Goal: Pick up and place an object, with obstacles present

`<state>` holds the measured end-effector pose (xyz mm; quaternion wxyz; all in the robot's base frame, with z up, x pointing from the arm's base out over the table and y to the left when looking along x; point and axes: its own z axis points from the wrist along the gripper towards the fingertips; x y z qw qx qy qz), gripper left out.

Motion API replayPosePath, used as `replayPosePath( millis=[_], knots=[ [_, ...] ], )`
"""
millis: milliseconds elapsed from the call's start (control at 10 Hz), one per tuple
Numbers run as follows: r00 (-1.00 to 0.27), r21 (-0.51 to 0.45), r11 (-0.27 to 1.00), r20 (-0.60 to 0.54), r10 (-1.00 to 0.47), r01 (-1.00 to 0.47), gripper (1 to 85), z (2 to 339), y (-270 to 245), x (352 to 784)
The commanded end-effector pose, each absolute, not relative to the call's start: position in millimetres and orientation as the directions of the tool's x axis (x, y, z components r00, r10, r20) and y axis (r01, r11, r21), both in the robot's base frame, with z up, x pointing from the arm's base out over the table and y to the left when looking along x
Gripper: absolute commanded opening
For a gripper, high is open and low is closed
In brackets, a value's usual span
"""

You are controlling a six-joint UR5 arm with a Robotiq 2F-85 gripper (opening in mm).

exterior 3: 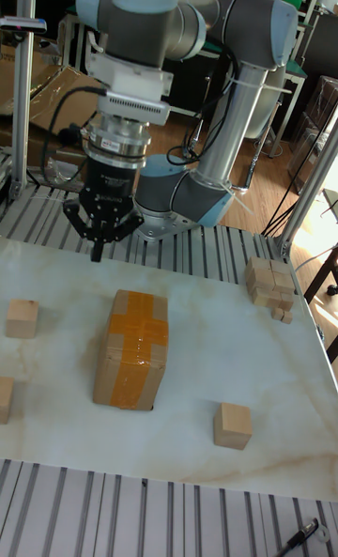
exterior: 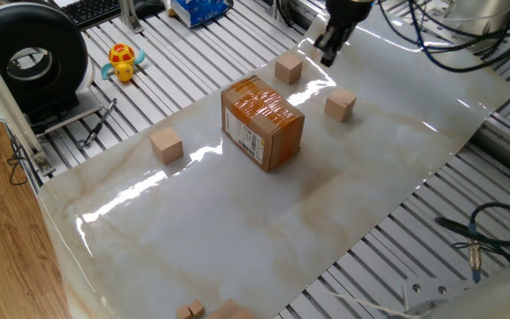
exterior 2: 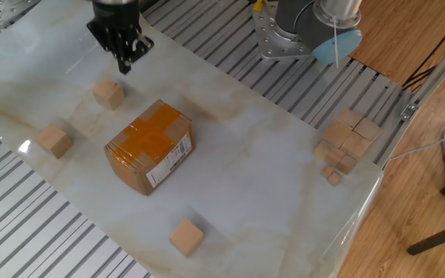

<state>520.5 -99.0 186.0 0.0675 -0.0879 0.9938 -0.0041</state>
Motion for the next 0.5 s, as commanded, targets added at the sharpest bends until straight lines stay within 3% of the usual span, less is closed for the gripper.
replayPosePath(
  millis=[0, 400],
  knots=[
    [-0.992, -0.024, 0.995, -0.079, -0.101, -0.099, 1.3, 185, -74, 531],
    [-0.997, -0.045, 0.997, -0.028, -0.065, -0.064, 1.3, 189, -79, 517]
  ],
)
